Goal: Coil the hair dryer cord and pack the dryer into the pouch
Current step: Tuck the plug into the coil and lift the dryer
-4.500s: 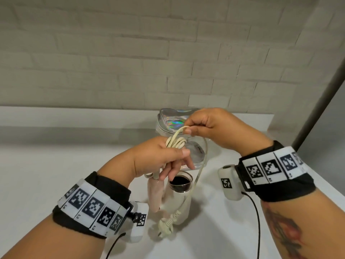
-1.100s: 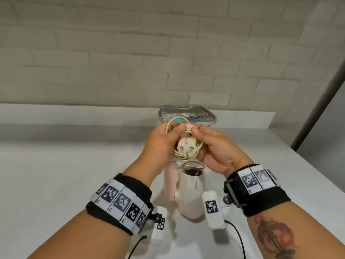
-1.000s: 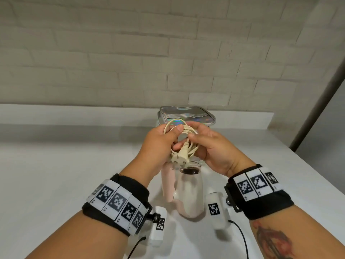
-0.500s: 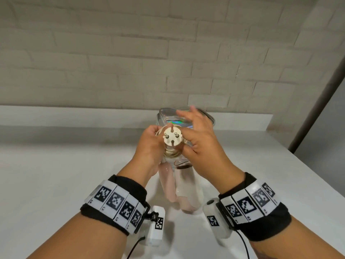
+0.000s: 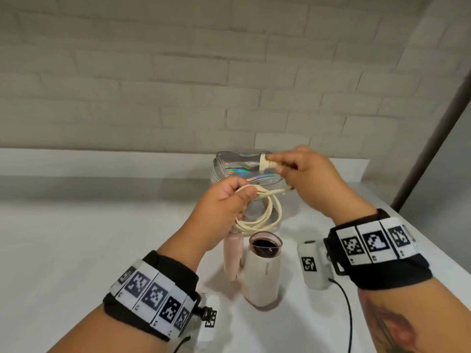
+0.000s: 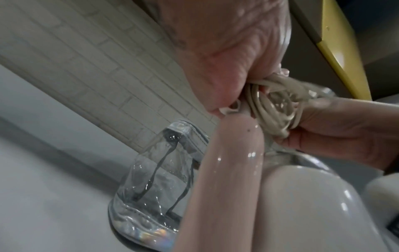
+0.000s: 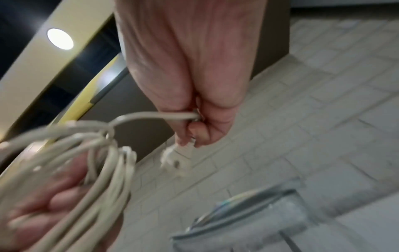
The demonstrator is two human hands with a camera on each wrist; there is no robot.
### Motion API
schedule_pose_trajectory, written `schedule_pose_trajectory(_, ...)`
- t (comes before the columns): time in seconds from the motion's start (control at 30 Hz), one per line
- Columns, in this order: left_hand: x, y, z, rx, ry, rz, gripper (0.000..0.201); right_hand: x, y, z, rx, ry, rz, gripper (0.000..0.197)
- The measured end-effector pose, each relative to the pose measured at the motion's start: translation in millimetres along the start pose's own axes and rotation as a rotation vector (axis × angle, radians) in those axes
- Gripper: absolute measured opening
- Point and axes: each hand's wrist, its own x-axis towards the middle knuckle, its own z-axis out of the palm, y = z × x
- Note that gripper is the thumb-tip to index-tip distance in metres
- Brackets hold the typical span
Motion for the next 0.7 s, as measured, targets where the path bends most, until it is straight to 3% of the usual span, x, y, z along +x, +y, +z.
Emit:
schedule_pose_trajectory(0.13,1,-1,0,-0.006,0.018,-0.007,0.016,-13,12,9,0.163,-0.257,0.134,0.016)
schedule_pose_trajectory(0.27,3,-2,0,0.016,0.055,0.005,0.022,-22,21,16,0.444,-0.447,0.18,0.02)
schedule_pose_trajectory(0.37,4,-2,0,0.02,0.054,-0.012,0.016,-25,27,22,0.67,-0.485,0.222,0.021)
schedule_pose_trajectory(0.53,7,1,-1,-0.073,0.049,-0.05,0.028,-27,31,33,0.981,-0.51,0.279,0.026)
schedule_pose_trajectory(0.63,6,3,0,-0.121,0.027,-0.059,0.016,-29,28,39,1.113,-0.49,0.315,0.038)
schedule_pose_trajectory(0.7,5,3,-1,-0.173,0.024,-0.056,0.008,-30,26,43,1.181,-0.483,0.338,0.033)
